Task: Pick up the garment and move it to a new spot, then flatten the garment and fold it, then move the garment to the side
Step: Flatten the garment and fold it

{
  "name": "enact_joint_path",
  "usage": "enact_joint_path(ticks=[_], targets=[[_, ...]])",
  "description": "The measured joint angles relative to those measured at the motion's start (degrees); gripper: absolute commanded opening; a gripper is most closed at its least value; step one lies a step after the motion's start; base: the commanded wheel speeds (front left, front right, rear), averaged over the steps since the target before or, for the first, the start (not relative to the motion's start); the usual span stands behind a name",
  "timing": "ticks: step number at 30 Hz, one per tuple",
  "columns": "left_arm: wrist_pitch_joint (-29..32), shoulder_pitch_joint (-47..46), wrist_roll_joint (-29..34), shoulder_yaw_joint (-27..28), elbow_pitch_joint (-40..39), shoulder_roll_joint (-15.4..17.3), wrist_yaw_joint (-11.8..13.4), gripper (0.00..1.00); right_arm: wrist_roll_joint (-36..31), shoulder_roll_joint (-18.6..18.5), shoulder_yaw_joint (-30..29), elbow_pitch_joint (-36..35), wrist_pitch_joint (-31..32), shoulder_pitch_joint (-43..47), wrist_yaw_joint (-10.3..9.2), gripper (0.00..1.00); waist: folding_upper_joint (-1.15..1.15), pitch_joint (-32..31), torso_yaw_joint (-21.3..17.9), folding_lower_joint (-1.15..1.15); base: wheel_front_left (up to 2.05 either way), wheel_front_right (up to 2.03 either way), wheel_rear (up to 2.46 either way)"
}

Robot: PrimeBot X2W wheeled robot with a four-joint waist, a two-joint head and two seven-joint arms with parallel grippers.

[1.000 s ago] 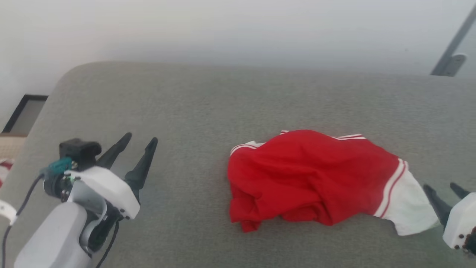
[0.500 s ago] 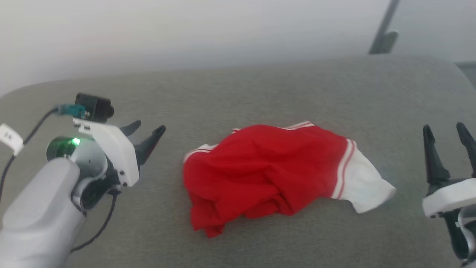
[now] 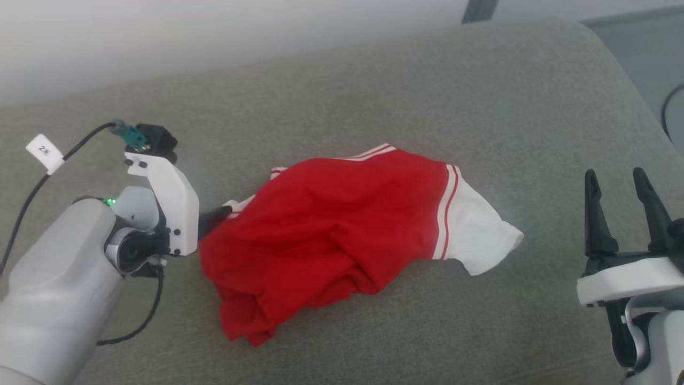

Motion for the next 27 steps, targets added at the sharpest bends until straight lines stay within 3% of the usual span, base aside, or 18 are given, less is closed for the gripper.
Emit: enact_joint_path(ticks=[6,11,12,13,14,21,27], targets=[[5.70,-1.55,-2.19,-1.72,4.10,-1.88,-0.03,1.00,0.02,0.88,-0.51,0.67,-0.76,-0.92,-0.01,1.00,0.00,2.35,-1.65,0.00,0.00,0.00,0.00],[5.46,-2.93,-1.49,-2.78,5.72,-2.46,-0.03,1.00,0.14,1.19,-1.03,1.08,-1.02,-1.34,-0.01,1.00,0.00,3.44,-1.99,0.00,0.00,0.00,0.00],[5.45,-3.05,-1.56,-2.80,6.42,-2.75,-0.04,0.88,0.21,1.22,-1.05,1.11,-1.09,-1.53,0.00,1.00,0.00,3.59,-1.99,0.00,0.00,0.00,0.00],[5.45,-3.14,-1.59,-3.03,6.61,-2.89,-0.04,0.31,0.23,1.24,-1.07,1.12,-1.21,-1.80,0.00,1.00,0.00,3.73,-2.00,0.00,0.00,0.00,0.00],[5.14,-3.29,-1.59,-3.35,6.58,-2.91,-0.04,0.00,0.24,1.25,-1.11,1.11,-1.31,-2.09,0.00,1.00,0.00,3.87,-1.99,0.00,0.00,0.00,0.00],[1.25,-4.20,-1.41,-4.00,7.31,-2.35,-0.15,0.00,0.54,1.20,-1.99,1.07,-1.53,-2.27,0.00,1.00,0.00,3.82,-0.96,0.00,0.00,0.00,0.00],[-2.18,-5.58,-1.32,-3.07,7.69,0.76,-0.14,0.00,0.58,0.97,-3.46,0.82,-1.62,-1.12,0.00,1.00,0.00,2.67,1.33,0.00,0.00,0.00,0.00]])
